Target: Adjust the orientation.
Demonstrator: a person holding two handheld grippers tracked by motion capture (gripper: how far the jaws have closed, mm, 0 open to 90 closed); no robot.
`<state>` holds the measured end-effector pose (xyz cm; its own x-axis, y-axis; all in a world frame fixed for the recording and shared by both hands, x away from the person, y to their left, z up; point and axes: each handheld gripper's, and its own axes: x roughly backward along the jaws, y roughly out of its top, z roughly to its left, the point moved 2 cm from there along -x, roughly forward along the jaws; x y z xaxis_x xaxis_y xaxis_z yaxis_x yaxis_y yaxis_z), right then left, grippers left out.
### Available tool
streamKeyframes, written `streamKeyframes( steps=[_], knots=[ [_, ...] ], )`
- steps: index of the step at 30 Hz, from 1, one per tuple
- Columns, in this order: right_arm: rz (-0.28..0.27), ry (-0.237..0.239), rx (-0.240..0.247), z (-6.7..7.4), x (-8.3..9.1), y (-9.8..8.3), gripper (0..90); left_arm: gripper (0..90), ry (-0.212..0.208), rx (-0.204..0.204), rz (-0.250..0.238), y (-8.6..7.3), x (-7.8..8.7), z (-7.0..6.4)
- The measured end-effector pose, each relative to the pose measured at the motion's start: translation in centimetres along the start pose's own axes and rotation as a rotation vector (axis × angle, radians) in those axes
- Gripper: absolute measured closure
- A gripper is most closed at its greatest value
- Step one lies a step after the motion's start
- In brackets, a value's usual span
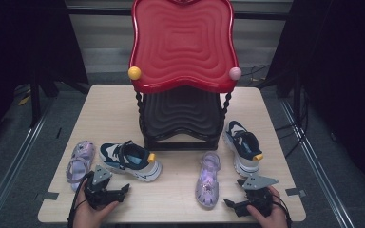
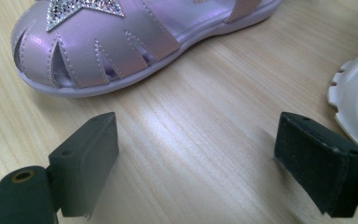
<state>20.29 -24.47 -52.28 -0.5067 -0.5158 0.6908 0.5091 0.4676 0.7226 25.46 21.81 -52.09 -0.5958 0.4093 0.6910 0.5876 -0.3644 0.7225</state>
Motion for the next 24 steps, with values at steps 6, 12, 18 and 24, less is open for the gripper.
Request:
streamKeyframes(
  steps=[6,12,18,24],
  knots=[
    [-0.001,0.0,0.001,0.0,0.0,0.0,13.1,15.0,0.001,-0.001,-0.001,0.0,0.0,0.1],
    [-0.001,0.0,0.001,0.0,0.0,0.0,13.1,16.4,0.008,0.014,-0.002,0.0,0.1,0.0],
    [-0.001,0.0,0.002,0.0,0.0,0.0,13.1,16.9,0.022,0.013,0.018,0.4,0.7,0.0],
    [0.0,0.0,0.001,0.0,0.0,0.0,13.1,18.3,0.038,0.017,-0.024,1.4,2.1,-0.2]
  ],
)
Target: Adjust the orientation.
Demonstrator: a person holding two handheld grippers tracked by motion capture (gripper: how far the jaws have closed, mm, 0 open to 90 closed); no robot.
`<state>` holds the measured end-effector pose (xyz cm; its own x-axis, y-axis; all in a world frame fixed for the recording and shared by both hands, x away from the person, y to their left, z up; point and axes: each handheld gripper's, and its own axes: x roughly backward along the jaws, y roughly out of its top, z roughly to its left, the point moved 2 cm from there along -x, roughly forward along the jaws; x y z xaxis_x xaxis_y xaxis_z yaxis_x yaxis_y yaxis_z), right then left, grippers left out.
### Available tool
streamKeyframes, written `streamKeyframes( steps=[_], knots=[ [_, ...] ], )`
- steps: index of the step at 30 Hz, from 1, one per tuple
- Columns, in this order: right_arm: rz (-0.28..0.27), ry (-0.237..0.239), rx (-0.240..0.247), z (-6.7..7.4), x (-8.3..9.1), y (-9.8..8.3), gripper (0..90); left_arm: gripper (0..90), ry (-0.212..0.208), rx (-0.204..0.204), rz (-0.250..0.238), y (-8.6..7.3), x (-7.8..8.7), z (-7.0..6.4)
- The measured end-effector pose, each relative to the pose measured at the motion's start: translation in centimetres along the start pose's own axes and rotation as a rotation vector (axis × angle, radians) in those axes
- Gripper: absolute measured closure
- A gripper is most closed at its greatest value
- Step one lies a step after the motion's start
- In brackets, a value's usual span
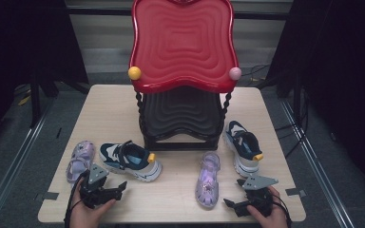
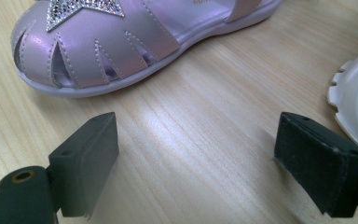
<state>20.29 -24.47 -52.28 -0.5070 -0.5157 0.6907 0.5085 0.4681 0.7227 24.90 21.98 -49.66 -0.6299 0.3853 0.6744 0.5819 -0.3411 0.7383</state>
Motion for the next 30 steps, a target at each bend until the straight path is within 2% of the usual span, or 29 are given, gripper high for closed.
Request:
streamKeyframes(
  steps=[3,8,11,12,19,21,22,23,24,25,27,28,30],
  knots=[
    [0.0,0.0,-0.001,0.0,0.0,0.0,13.1,18.5,-0.004,0.003,-0.001,0.2,0.3,0.0],
    [-0.001,0.001,0.0,0.0,0.0,0.0,13.1,18.4,0.014,-0.016,-0.005,1.0,1.3,0.2],
    [-0.001,0.0,0.001,0.0,0.0,0.0,13.1,18.5,0.035,-0.015,-0.032,1.8,2.0,0.6],
    [0.0,0.001,0.0,0.0,0.0,0.0,13.1,18.5,0.044,0.003,-0.05,2.2,2.3,1.0],
    [-0.001,0.001,0.001,0.0,0.0,0.0,13.1,18.6,0.071,-0.004,-0.059,2.8,2.7,1.8],
    [0.0,0.001,-0.001,0.0,0.0,0.0,13.1,18.6,0.092,-0.003,-0.071,3.1,3.1,2.2],
    [0.0,0.001,-0.001,0.0,0.0,0.0,13.1,18.8,0.12,0.005,-0.079,3.1,3.5,2.5],
    [0.0,0.001,-0.001,0.0,0.0,0.0,13.1,18.8,0.12,0.005,-0.079,3.1,3.5,2.5],
    [0.0,0.001,0.0,0.0,0.0,0.0,13.1,18.7,0.148,0.007,-0.086,3.1,3.8,2.9],
    [0.0,0.001,0.0,0.0,0.0,0.0,13.1,18.7,0.148,0.007,-0.086,3.1,3.8,2.9],
    [0.002,0.0,-0.003,0.0,0.0,0.0,13.1,18.6,0.182,0.03,-0.095,2.9,4.1,3.7],
    [0.002,0.0,-0.003,0.0,0.0,0.0,13.1,18.3,0.182,0.03,-0.095,2.9,4.1,3.7],
    [0.001,0.001,-0.002,0.0,0.0,0.0,13.1,18.1,0.211,0.045,-0.095,2.6,4.4,4.4]
  ],
)
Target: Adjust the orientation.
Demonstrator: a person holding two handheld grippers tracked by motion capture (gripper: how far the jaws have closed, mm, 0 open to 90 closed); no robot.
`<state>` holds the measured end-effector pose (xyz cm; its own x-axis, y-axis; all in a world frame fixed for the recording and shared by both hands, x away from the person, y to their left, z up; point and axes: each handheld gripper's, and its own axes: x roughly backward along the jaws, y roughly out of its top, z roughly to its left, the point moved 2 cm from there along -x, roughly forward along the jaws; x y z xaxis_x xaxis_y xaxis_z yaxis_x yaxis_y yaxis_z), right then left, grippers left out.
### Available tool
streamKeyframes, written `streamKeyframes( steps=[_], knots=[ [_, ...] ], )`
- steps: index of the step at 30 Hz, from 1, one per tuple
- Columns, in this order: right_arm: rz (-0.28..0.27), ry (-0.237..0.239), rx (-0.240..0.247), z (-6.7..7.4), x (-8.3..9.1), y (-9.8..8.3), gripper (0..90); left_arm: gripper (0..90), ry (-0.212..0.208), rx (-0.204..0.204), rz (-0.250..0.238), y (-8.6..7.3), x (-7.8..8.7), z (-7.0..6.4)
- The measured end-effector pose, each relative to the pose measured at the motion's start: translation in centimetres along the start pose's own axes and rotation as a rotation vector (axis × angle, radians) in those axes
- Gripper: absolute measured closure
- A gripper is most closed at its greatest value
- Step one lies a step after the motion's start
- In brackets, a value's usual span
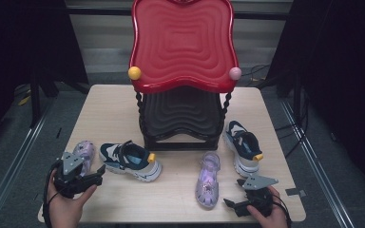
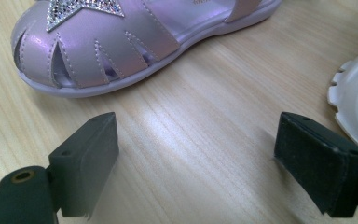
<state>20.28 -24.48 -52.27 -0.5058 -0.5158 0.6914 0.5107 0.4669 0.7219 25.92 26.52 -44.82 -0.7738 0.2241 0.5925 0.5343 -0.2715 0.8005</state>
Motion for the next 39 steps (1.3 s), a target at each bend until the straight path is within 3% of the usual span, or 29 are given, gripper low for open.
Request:
streamKeyframes(
  steps=[10,15,19,39],
  knots=[
    [0.0,0.0,0.0,0.0,0.0,0.0,13.1,15.3,0.065,0.042,0.034,-1.8,-0.3,1.5],
    [-0.001,0.0,0.003,0.0,0.0,0.0,13.1,15.2,0.072,0.072,0.071,-2.8,-0.9,1.8],
    [0.0,-0.001,0.0,0.0,0.0,0.0,13.1,15.5,0.074,0.084,0.069,-3.2,-1.3,1.8],
    [-0.001,0.0,0.002,0.0,0.0,0.0,13.1,15.7,0.082,0.074,0.066,-3.6,-1.7,1.4]
  ],
)
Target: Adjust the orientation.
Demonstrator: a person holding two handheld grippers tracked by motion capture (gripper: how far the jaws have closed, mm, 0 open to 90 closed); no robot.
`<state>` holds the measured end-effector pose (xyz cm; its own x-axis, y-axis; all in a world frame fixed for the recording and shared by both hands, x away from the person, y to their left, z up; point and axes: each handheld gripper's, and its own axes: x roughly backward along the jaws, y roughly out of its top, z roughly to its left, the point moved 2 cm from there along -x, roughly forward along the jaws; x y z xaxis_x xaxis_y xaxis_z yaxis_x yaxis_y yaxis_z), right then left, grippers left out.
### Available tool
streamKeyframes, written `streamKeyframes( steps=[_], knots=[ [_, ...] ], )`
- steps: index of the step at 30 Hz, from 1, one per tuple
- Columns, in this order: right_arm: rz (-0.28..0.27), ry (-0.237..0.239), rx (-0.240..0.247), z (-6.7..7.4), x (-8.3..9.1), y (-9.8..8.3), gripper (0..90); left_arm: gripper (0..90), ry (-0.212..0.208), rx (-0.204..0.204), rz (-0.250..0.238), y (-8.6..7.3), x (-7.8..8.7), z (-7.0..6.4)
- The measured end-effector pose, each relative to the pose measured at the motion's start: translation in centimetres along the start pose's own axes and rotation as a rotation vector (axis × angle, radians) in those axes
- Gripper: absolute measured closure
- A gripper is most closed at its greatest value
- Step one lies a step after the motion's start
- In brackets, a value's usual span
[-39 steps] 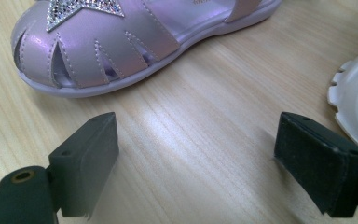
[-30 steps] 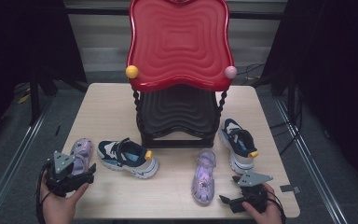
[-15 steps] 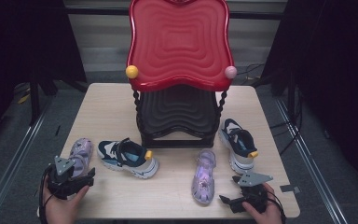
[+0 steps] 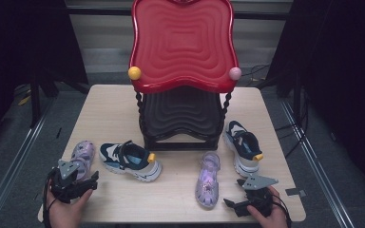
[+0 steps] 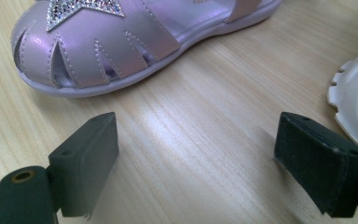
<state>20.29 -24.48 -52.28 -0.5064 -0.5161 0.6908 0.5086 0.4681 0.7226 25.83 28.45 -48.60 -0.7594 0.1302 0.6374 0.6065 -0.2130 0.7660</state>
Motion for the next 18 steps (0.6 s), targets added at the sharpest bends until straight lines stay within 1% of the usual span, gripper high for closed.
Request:
streamKeyframes(
  steps=[5,6,8,9,11,14,15,16,18],
  knots=[
    [0.001,0.0,-0.003,0.0,0.0,0.0,13.1,15.9,0.009,0.002,-0.016,0.3,0.5,0.2],
    [0.001,0.0,-0.002,0.0,0.0,0.0,13.1,15.9,0.026,-0.018,-0.016,0.4,0.8,0.2],
    [0.001,0.0,-0.002,0.0,0.0,0.0,13.1,15.7,0.03,-0.016,-0.015,0.5,0.8,0.3],
    [0.001,0.0,-0.001,0.0,0.0,0.0,13.1,15.4,0.026,0.0,-0.019,0.4,0.8,0.5],
    [0.001,-0.001,-0.001,0.0,0.0,0.0,13.1,15.5,0.03,0.002,-0.022,0.3,0.9,0.6],
    [0.001,-0.001,-0.001,0.0,0.0,0.0,13.1,15.4,0.033,0.0,-0.02,0.3,0.9,0.6],
    [0.001,-0.001,-0.001,0.0,0.0,0.0,13.1,15.4,0.041,-0.003,-0.019,0.4,1.0,0.6],
    [0.001,-0.001,-0.001,0.0,0.0,0.0,13.1,15.1,0.038,-0.014,-0.031,0.6,1.4,0.5],
    [0.001,0.0,-0.001,0.0,0.0,0.0,13.1,15.1,0.034,-0.01,-0.035,0.7,1.5,0.7]
  ],
)
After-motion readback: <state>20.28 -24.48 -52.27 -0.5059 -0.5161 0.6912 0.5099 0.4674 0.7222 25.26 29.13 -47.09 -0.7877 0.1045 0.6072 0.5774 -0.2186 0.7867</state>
